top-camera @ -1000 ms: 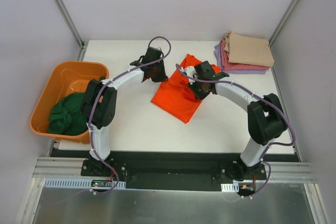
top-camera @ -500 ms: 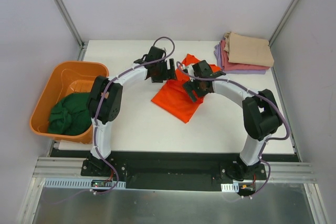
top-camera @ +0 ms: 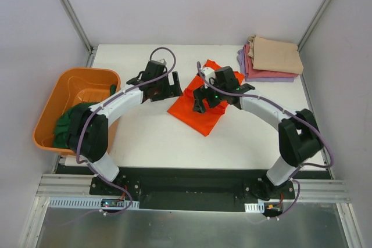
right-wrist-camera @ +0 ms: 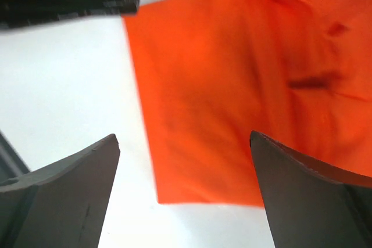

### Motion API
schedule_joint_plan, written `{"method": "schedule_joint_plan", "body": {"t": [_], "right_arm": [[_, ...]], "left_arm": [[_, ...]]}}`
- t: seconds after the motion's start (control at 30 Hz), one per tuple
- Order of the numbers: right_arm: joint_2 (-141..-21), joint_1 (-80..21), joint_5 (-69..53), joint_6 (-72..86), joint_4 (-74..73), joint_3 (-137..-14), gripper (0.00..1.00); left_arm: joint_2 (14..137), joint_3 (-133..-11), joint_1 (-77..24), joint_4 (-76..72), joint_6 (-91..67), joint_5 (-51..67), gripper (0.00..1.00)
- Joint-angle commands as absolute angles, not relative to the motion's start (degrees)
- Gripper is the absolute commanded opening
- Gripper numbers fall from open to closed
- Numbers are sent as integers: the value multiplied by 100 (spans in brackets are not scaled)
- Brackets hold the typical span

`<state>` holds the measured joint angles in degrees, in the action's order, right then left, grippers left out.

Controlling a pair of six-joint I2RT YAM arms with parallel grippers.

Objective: Fold and stack the t-shirts
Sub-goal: Fold the folded rectangular tshirt in 1/3 of the way

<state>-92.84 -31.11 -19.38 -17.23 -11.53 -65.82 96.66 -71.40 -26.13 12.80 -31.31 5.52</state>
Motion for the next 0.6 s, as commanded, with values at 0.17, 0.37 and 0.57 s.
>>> {"method": "schedule_joint_plan", "body": {"t": [0.17, 0.37, 0.57], "right_arm": [[-11134, -3498, -2612, -1730, -1353, -8198, 96], [-12101, -3200, -1768, -2056, -2065, -9675, 96], [-12305, -2945, -809, -2144, -2144, -10318, 96]], "left_arm": [[8491, -5661, -2347, 1433, -3647, 35, 99], [8499, -5590, -2312, 1433, -3674, 35, 99], [8604, -5634, -2285, 1433, -3639, 44, 99]]}}
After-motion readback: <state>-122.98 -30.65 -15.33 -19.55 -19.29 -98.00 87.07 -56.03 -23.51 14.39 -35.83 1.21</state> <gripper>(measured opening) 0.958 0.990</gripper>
